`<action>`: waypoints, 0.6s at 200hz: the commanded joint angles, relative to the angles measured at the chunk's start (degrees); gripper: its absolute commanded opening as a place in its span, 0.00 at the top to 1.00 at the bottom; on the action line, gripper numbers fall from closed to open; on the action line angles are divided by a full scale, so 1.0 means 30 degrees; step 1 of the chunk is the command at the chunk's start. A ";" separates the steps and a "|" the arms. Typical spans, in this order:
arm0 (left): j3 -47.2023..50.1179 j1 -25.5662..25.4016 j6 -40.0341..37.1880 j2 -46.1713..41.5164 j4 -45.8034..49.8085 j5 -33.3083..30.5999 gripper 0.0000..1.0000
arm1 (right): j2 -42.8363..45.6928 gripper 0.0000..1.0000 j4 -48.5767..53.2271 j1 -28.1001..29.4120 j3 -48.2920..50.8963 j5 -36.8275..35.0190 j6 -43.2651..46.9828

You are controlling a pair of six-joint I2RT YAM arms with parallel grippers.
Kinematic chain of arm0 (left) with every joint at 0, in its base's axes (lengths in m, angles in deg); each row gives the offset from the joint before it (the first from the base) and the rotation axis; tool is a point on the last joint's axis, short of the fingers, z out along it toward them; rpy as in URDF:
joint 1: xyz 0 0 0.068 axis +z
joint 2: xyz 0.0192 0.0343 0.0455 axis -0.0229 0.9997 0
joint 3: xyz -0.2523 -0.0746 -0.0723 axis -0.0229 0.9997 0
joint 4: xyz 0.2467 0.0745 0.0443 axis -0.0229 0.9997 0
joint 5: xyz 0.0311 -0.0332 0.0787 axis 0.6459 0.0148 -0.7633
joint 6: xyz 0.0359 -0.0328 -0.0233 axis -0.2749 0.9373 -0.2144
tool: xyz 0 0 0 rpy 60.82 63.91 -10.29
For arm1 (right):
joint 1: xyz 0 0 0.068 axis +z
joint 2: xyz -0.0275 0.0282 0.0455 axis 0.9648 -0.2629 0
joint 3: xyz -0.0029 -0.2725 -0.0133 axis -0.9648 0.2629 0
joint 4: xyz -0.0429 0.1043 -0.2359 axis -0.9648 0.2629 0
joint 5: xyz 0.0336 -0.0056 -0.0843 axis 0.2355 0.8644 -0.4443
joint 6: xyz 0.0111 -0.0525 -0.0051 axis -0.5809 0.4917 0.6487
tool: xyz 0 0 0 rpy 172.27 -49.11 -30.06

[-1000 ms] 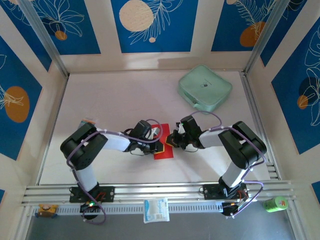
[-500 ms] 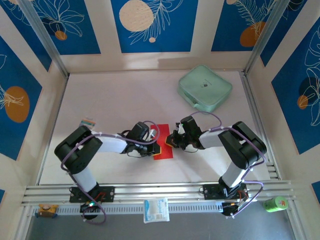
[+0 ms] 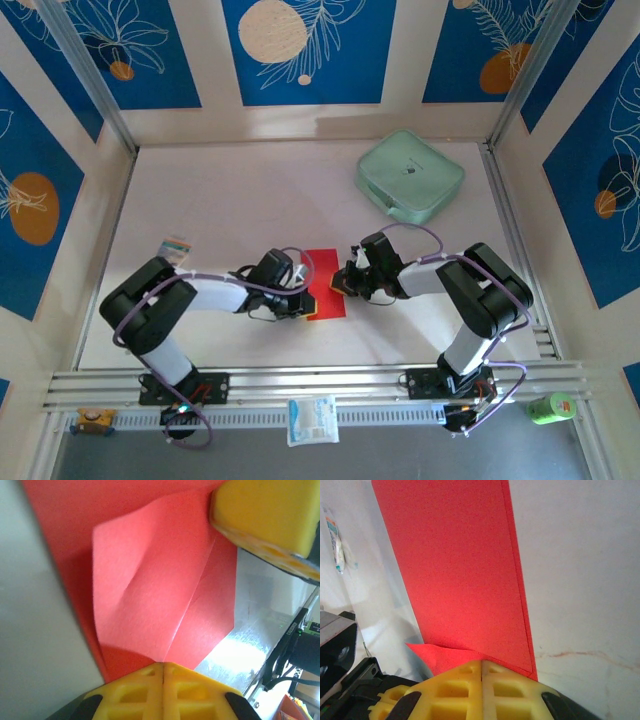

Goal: Fold a paper plane with a square sheet of paper (pick it up from the middle)
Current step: Fold the triangle a second time at the center of the table.

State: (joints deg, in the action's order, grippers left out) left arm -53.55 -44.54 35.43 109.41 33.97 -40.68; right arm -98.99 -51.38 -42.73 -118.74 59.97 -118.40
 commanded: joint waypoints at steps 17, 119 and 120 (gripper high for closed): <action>0.1354 0.0110 -0.0120 -0.1174 0.2430 -0.0468 0.93 | -0.0230 1.00 0.1759 -0.0057 0.0283 -0.0645 0.0083; -0.0522 0.0186 -0.1384 -0.3607 0.2386 0.0013 0.94 | 0.0066 1.00 0.1994 -0.0129 0.0079 -0.0502 0.0257; -0.0553 0.0178 -0.1396 -0.3547 0.2361 0.0028 0.94 | 0.0071 1.00 0.1979 -0.0130 0.0078 -0.0502 0.0244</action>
State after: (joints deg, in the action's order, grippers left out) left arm -50.75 -44.54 33.93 98.48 40.55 -41.51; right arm -98.97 -50.86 -42.77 -118.93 60.12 -118.36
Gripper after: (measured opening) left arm 0.064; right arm 0.053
